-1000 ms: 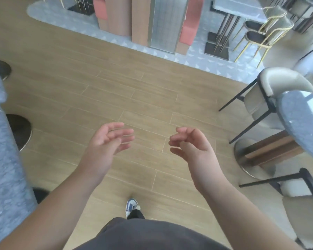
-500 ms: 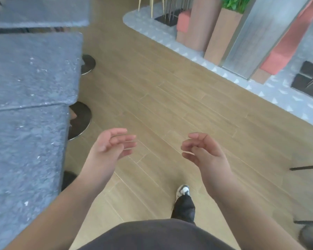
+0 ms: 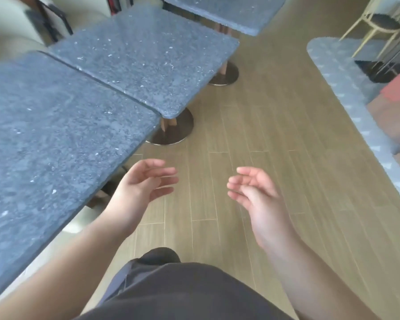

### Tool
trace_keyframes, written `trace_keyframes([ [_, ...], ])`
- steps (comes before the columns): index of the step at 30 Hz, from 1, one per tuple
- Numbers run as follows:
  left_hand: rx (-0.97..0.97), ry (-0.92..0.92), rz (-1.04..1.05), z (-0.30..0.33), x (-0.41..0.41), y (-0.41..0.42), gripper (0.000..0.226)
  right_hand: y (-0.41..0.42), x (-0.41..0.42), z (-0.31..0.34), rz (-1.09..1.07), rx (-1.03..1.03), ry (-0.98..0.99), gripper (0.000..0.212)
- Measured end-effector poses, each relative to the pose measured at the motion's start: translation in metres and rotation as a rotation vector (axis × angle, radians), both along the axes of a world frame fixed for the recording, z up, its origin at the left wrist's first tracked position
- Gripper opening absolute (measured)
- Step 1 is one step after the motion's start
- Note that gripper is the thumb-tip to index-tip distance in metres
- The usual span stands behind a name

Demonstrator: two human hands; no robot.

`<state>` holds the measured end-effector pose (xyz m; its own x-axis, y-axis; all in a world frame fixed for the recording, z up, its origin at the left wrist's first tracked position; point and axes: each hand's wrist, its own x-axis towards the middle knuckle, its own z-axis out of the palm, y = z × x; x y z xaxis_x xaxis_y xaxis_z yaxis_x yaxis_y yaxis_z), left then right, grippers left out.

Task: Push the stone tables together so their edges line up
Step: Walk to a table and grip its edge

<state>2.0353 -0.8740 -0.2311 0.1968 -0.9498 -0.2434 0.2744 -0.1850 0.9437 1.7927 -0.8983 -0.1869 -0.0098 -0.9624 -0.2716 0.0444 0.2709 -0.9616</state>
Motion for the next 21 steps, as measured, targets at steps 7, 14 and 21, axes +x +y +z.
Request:
trace_keyframes([
  [7, 0.032, 0.044, 0.349, -0.017, 0.055, -0.01, 0.038, -0.076, 0.072, -0.025, 0.327, 0.044, 0.006, 0.037],
  [14, 0.145, -0.007, 0.5, -0.049, 0.113, -0.052, 0.036, -0.157, 0.168, -0.063, 0.528, 0.109, 0.178, 0.04],
  [21, 0.276, 0.081, 0.579, -0.084, 0.157, -0.093, 0.032, -0.225, 0.241, -0.109, 0.613, 0.227, 0.237, 0.039],
])
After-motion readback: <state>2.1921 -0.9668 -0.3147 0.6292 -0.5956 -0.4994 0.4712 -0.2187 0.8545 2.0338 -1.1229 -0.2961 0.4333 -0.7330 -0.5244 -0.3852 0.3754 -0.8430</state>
